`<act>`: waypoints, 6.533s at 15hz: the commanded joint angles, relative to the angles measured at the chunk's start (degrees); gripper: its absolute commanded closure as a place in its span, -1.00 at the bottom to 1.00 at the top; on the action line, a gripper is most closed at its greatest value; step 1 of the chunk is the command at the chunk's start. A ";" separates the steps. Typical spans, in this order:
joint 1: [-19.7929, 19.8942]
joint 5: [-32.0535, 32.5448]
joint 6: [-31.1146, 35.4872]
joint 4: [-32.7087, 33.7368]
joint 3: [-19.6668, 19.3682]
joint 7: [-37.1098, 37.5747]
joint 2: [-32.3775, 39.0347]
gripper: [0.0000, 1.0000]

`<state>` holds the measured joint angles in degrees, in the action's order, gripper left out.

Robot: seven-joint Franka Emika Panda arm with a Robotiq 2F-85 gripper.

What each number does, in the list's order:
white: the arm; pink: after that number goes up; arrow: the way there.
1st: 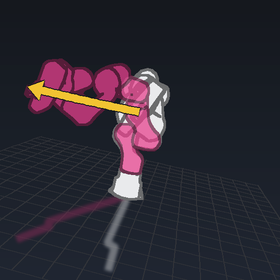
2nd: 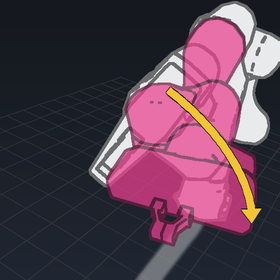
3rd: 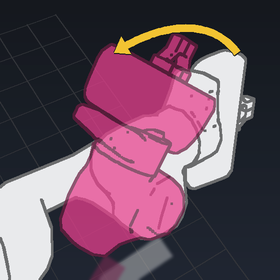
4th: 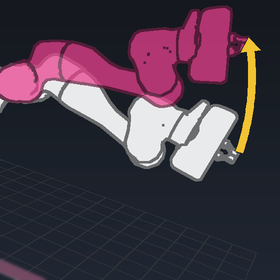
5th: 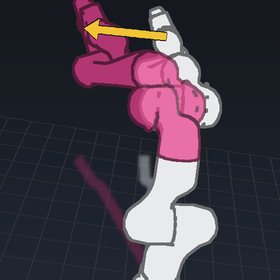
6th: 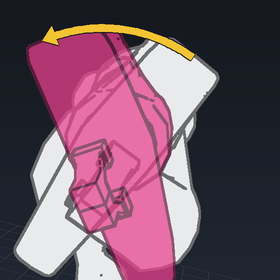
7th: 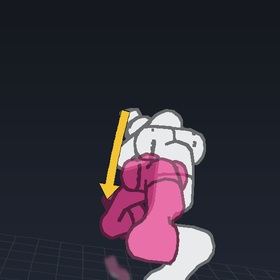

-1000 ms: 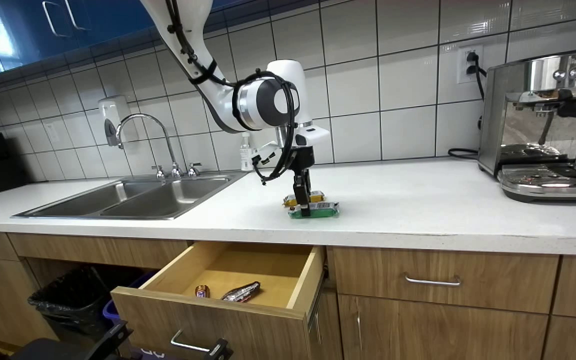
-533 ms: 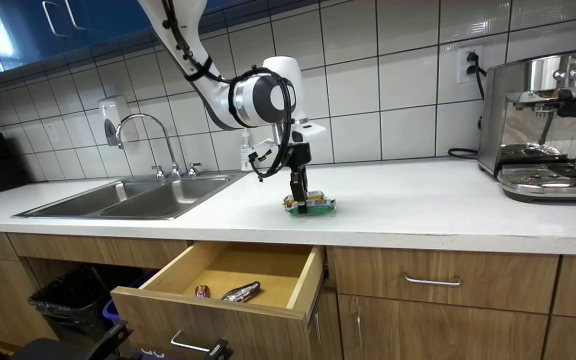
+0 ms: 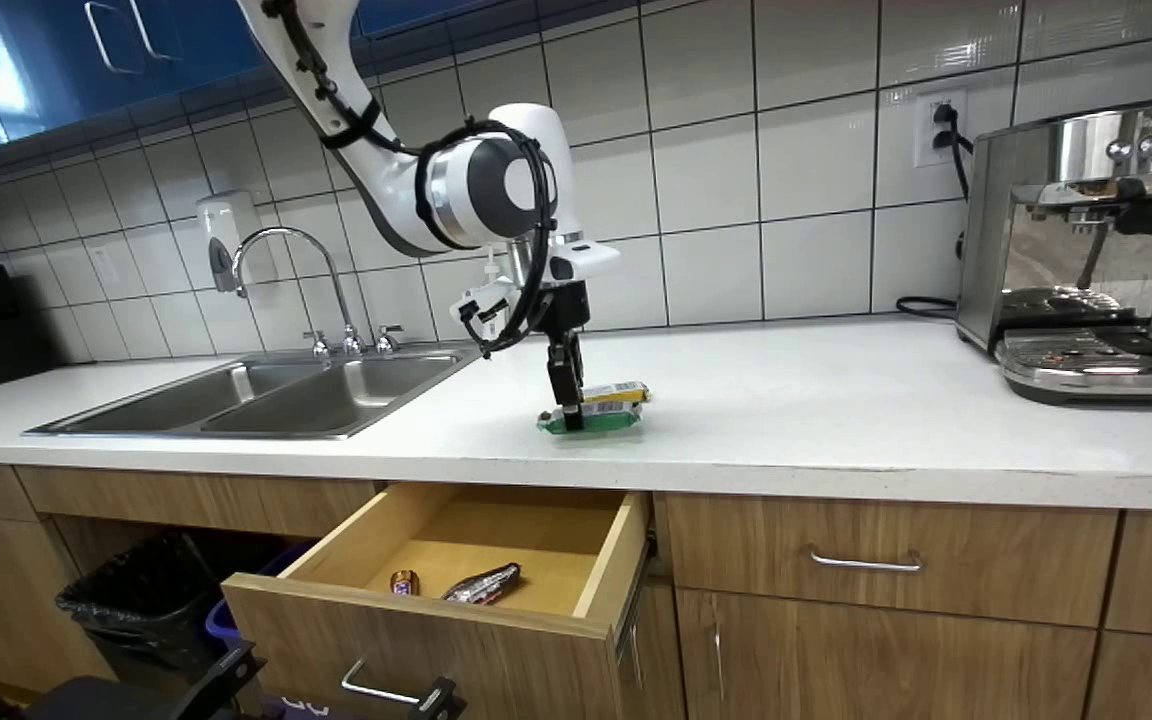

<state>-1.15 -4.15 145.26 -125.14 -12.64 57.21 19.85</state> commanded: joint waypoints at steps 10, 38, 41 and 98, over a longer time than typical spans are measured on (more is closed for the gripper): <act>-1.87 11.31 0.03 -18.04 1.81 0.92 -13.90 0.72; -1.95 14.14 -1.80 -20.40 2.82 0.82 -8.14 -0.30; -1.90 14.12 -1.63 -20.68 2.71 0.60 -8.96 -0.73; 2.25 -3.68 -6.13 25.91 3.96 -1.17 16.92 -1.00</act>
<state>-0.03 -6.41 142.39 -103.30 -9.15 57.01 34.81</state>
